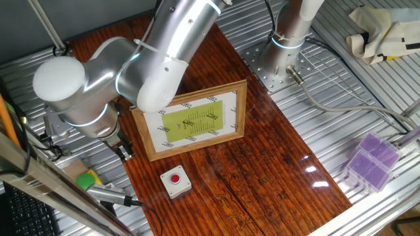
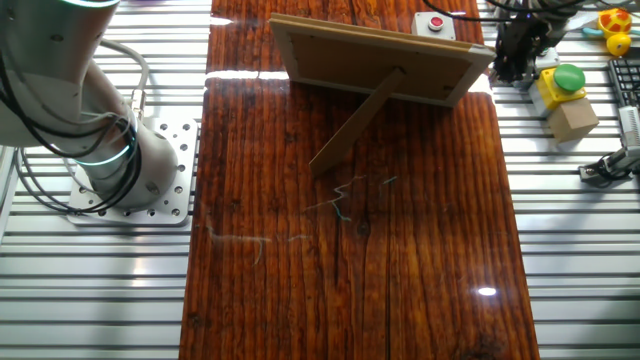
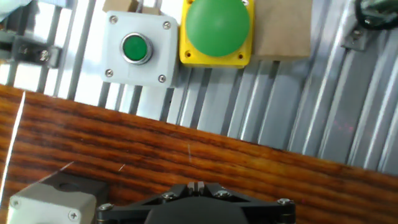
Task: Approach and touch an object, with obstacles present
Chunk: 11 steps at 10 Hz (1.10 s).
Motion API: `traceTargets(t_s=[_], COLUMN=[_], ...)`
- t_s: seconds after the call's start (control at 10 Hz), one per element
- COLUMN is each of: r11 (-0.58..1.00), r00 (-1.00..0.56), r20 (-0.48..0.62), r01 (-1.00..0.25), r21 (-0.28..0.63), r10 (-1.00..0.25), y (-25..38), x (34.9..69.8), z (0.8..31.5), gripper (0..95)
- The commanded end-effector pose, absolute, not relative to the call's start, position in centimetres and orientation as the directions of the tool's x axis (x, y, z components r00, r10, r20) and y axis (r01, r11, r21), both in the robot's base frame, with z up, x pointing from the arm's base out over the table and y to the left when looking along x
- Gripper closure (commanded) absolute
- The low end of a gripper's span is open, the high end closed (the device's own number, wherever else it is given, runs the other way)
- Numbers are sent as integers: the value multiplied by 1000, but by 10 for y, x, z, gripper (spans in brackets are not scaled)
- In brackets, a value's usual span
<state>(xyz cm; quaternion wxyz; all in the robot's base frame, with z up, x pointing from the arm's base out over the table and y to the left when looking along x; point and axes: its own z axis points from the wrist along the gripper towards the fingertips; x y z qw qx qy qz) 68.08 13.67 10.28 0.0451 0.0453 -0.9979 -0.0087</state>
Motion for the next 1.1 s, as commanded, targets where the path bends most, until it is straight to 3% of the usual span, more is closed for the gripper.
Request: traceTargets(t_s=[0.1,0.6,1.1], r11=[973,922,867], r00=[-971,-921,-866], r20=[64,56,56], r01=[-230,-384,-495], r21=[33,41,56], r10=[-232,-386,-498], y=[127,66,4], x=[684,709,683], z=[104,103,105], gripper=[950,950,950])
